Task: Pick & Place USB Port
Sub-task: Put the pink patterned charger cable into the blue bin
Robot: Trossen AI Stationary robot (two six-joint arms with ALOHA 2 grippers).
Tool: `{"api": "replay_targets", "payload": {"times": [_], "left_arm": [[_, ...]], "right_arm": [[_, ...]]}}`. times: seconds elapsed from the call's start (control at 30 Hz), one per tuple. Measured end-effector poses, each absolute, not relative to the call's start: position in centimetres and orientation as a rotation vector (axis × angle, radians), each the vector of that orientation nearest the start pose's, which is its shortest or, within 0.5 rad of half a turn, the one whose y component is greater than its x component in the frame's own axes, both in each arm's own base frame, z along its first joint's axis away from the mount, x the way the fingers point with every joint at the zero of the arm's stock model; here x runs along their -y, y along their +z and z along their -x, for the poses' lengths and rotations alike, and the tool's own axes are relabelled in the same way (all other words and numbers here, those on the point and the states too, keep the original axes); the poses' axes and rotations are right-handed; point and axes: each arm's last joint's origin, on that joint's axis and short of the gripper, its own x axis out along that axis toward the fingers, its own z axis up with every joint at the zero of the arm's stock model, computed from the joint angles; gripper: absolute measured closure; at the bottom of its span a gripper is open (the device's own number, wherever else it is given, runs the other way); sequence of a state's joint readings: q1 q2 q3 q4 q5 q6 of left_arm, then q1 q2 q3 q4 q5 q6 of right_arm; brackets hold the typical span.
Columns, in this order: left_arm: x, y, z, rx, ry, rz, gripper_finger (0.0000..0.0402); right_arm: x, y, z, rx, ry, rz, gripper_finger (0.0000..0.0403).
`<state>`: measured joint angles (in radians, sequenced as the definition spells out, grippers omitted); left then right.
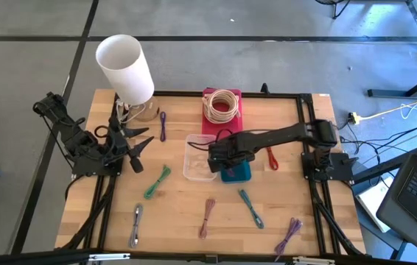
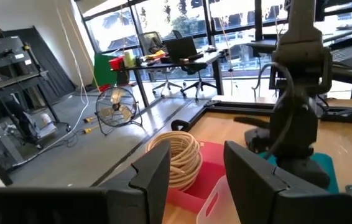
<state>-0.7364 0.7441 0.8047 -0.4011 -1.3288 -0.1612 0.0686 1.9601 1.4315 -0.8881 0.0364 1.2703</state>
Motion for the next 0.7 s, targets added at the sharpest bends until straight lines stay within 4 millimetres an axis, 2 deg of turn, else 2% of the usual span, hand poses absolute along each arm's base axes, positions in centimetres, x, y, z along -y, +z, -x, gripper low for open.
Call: {"api": "replay_targets", "payload": {"times": [0.33,0.53,0.7], "left_arm": [[7.3,33.1,-12.1,-0.145,0.528,-0.133,0.0258],[7.3,33.1,-12.1,-0.146,0.522,-0.132,0.0258],[7.4,33.1,-12.2,-0.153,0.493,-0.129,0.0258]], "right_arm": [[-1.9,14.7,-38.6,-1.295,-0.84,-0.946,0.0388],[-1.6,14.2,-39.0,-1.295,-0.804,-0.971,0.0387],[-1.6,14.4,-38.9,-1.299,-0.799,-0.977,0.0325]]}}
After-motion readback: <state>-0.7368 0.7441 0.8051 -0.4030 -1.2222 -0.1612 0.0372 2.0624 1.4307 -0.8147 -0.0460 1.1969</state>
